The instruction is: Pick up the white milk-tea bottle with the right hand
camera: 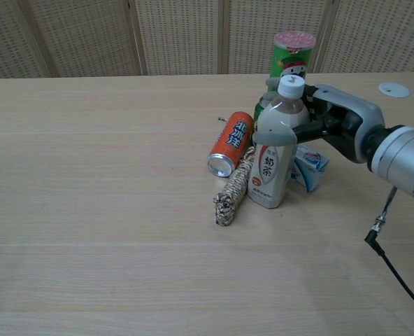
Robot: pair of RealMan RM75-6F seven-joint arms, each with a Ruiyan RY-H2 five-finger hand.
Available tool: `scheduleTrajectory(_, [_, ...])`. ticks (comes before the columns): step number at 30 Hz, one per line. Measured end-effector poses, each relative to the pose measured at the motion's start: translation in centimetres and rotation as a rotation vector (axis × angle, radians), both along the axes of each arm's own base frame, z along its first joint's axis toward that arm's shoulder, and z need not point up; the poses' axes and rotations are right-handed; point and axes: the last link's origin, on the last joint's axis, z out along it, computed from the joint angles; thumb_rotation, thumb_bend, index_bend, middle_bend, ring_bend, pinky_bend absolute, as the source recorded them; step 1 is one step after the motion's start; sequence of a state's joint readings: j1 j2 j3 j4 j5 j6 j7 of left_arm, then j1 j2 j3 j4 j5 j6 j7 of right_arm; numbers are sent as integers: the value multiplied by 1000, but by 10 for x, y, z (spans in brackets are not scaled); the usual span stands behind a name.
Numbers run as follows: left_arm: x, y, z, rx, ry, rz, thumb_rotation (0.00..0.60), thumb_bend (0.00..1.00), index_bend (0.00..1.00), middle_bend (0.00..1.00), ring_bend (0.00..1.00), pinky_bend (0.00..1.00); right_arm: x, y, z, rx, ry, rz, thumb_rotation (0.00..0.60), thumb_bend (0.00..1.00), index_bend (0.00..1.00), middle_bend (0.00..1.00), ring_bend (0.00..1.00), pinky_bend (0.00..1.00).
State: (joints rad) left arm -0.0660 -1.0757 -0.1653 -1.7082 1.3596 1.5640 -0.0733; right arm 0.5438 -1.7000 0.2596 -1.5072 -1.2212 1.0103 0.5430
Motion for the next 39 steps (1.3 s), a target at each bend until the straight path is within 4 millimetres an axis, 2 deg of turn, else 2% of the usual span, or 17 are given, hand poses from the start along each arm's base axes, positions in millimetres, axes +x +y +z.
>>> scheduleTrajectory(3, [-1,0,2,6,-2,2,600,0,0,0,0,0,0,-2,-5,-44,-23,-38,600,0,0,0,0,15])
scheduleTrajectory(5, [-1,0,2,7,-4,4,600,0,0,0,0,0,-2,-4,-6,-69,-36,-67,600,0,14,27,0,111])
scheduleTrajectory(6, [-1,1,2,7,-5,5,600,0,0,0,0,0,-2,-4,-7,-78,-43,-76,600,0,56,86,18,192])
scheduleTrajectory(9, [-1,1,3,8,-7,4,600,0,0,0,0,0,-3,-3,-8,-110,-61,-100,600,0,277,379,222,423])
scheduleTrajectory(10, [-1,1,3,8,-8,4,600,0,0,0,0,0,-4,-3,-9,-122,-66,-108,600,0,340,441,275,470])
scheduleTrajectory(12, [-1,0,3,8,-10,2,600,0,0,0,0,0,-5,-1,-12,-129,-69,-113,600,0,419,485,312,502])
scheduleTrajectory(16, [-1,0,4,10,-13,2,600,0,0,0,0,0,-8,3,-15,-120,-73,-115,600,0,573,567,359,525])
scheduleTrajectory(21, [-1,0,5,11,-16,3,600,0,0,0,0,0,-10,6,-14,-126,-75,-112,600,0,686,653,422,572])
scheduleTrajectory(30, [0,0,3,2,-21,1,600,0,0,0,0,0,-4,5,3,-174,-92,-96,600,0,681,657,427,577])
scheduleTrajectory(39, [3,0,1,-6,-34,-13,600,0,0,0,0,0,19,-1,46,-250,-112,-48,600,0,677,653,427,577])
